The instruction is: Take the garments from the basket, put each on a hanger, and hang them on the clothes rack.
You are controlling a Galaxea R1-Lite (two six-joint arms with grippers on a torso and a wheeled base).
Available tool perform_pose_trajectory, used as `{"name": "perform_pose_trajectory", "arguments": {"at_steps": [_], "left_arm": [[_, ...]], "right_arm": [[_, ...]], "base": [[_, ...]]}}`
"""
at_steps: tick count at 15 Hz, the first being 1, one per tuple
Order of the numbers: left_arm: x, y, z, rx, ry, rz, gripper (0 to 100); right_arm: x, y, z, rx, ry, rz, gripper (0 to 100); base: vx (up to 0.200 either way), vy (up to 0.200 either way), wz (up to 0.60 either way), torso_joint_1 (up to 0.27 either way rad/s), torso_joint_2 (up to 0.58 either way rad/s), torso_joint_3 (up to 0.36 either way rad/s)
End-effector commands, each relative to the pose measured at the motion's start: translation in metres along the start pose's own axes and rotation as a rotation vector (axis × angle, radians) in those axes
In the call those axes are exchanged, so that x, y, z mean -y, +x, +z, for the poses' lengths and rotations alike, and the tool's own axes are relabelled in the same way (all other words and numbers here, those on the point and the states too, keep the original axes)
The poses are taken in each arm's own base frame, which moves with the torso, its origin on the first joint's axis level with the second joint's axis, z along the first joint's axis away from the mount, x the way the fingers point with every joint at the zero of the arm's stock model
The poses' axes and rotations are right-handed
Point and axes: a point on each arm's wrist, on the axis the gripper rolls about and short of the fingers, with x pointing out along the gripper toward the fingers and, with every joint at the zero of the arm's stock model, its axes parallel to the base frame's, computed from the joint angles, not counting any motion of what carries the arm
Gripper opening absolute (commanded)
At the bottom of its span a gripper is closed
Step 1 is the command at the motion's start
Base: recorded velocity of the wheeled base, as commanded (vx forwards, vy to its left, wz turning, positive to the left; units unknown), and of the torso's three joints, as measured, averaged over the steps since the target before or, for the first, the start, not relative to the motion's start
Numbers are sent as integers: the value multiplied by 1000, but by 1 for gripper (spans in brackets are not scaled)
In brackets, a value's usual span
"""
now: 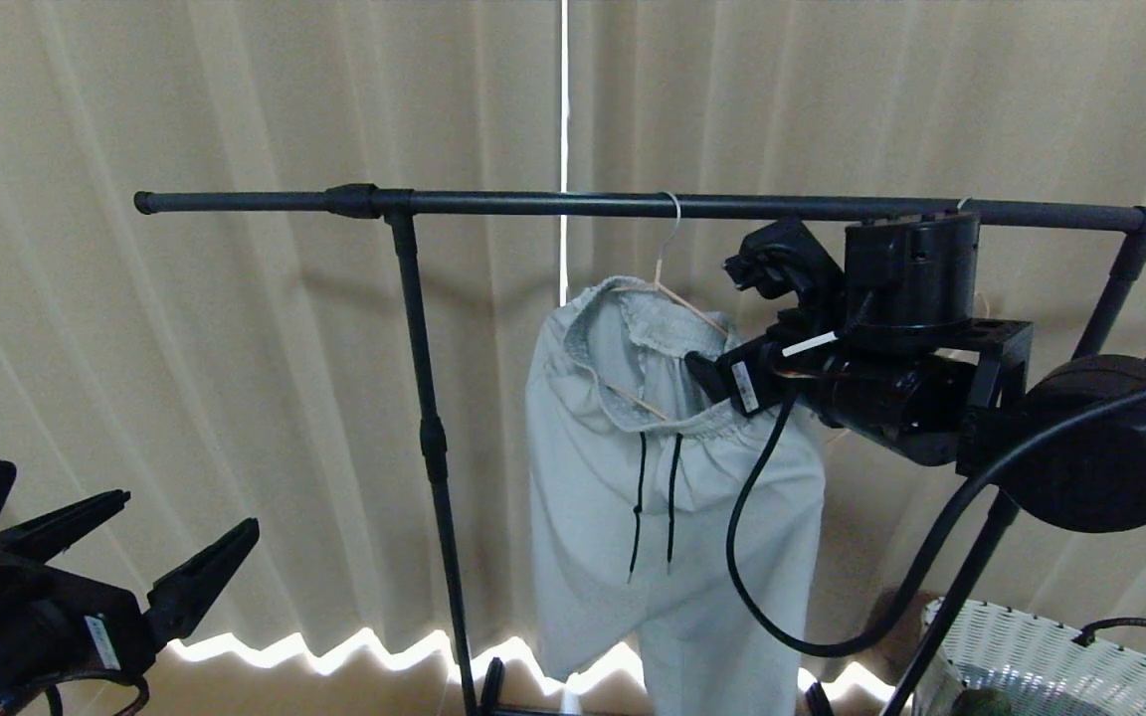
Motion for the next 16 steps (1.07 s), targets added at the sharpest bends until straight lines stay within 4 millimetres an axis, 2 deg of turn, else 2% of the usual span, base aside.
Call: {"name": "perform_pose_trajectory", "arguments": {"at_steps": [1, 7, 10, 13, 15, 16], "left_arm": [[0, 0, 0, 1, 0, 1, 100], [0, -1, -1, 1, -1, 1, 100], [0, -1, -1, 1, 0, -1, 100], [0, -1, -1, -1, 0, -1, 100], [0, -2, -1, 4, -1, 1, 100], [0, -2, 0, 8, -1, 1, 100]], "right_arm": [[2, -7, 3, 24, 30, 67, 100], [5, -22, 7, 121, 105, 203, 100], [0, -19, -5, 229, 111, 329, 100], [-1, -17, -5, 288, 115, 343, 100], [9, -31, -3, 304, 121, 320, 100], [17, -47, -6, 309, 123, 314, 100]], "base": [[0, 0, 0, 0, 0, 0], [0, 0, 0, 0, 0, 0], [0, 0, 0, 0, 0, 0], [0, 0, 0, 0, 0, 0], [0, 0, 0, 0, 0, 0], [0, 0, 0, 0, 0, 0]]}}
